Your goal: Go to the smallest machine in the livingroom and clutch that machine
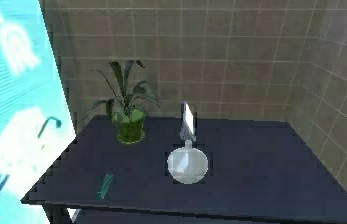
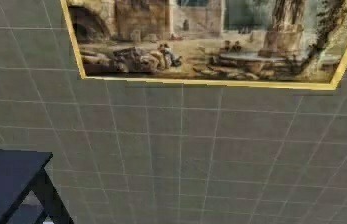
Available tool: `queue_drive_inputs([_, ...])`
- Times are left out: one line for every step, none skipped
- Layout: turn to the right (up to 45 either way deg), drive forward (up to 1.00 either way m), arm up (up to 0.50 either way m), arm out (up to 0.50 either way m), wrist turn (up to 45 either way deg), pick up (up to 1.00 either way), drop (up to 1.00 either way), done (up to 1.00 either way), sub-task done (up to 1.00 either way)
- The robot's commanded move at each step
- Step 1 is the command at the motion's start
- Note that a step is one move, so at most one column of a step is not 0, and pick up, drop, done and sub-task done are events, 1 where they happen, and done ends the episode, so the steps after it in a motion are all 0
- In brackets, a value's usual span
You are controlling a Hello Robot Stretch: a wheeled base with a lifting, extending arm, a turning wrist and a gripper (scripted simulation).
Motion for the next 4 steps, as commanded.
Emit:
queue_drive_inputs([21.0, 0.00, 0.00, 0.00, 0.0, 0.00, 0.00, 0.00, 0.00])
queue_drive_inputs([0.0, 0.30, 0.00, 0.00, 0.0, 0.00, 0.00, 0.00, 0.00])
queue_drive_inputs([-45.0, 0.00, 0.00, 0.00, 0.0, 0.00, 0.00, 0.00, 0.00])
queue_drive_inputs([-45.0, 0.00, 0.00, 0.00, 0.0, 0.00, 0.00, 0.00, 0.00])
